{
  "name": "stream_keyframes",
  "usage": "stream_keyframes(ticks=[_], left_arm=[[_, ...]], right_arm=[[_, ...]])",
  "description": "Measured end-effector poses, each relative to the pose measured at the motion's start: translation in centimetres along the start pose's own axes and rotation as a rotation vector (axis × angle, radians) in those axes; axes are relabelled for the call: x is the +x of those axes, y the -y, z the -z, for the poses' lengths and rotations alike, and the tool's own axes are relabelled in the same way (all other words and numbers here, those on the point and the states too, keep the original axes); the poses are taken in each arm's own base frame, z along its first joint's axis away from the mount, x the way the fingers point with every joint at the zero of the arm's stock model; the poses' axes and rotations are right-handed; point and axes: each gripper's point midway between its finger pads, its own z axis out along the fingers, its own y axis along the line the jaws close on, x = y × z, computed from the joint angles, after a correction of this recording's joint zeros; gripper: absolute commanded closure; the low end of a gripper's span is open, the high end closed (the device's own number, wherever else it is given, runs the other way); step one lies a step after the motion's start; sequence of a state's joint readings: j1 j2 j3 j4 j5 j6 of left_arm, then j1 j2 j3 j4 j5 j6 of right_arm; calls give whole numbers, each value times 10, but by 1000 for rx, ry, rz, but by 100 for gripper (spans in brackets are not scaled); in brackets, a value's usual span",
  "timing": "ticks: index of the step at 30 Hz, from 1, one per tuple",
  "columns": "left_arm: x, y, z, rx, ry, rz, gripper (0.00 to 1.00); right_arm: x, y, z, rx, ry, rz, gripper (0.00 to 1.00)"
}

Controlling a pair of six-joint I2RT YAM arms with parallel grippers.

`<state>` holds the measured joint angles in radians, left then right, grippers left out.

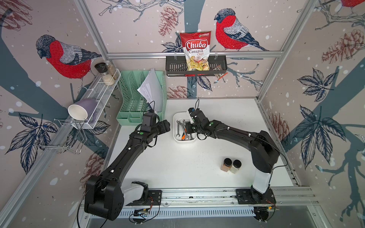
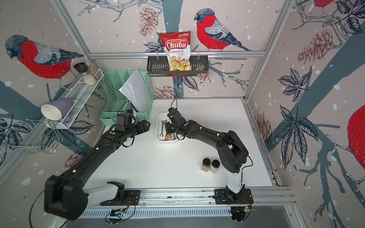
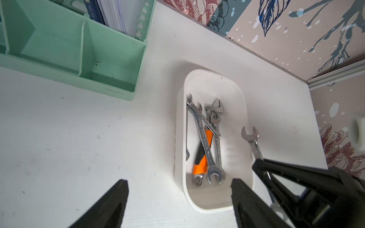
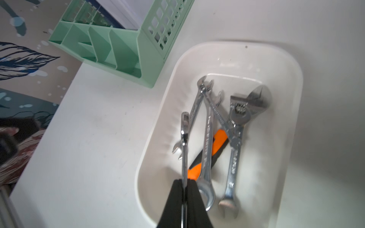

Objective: Take out the wrench from the storage box
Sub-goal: Place the wrench at the center of the board.

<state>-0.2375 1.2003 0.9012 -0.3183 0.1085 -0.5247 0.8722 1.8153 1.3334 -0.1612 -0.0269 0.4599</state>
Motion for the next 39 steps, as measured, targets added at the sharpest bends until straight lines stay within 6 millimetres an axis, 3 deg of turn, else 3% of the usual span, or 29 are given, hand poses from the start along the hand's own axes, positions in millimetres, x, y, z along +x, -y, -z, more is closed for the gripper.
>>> stream_keyframes(ticks=[6,10,14,21,27,39], left_arm=[[8,1,7,26,1,1,15],[13,-1,8,28,-4,1,15],[12,4,15,55,9,-6,14],[12,5,28,69,38,-27,14],[12,5,34,72,53,-38,13],[9,4,37,64,71,-46,13]], right_arm=[[49,-26,39,-85,-20,-37,100],[82,-46,48,-126,-65,-40,100],[115,-57,43,-124,-129,-31,100],[160,-47,14,-46,-228,-30,100],[175,-37,-2,2,-268,-44,100],[177,-38,-18,19,-293,-39,100]])
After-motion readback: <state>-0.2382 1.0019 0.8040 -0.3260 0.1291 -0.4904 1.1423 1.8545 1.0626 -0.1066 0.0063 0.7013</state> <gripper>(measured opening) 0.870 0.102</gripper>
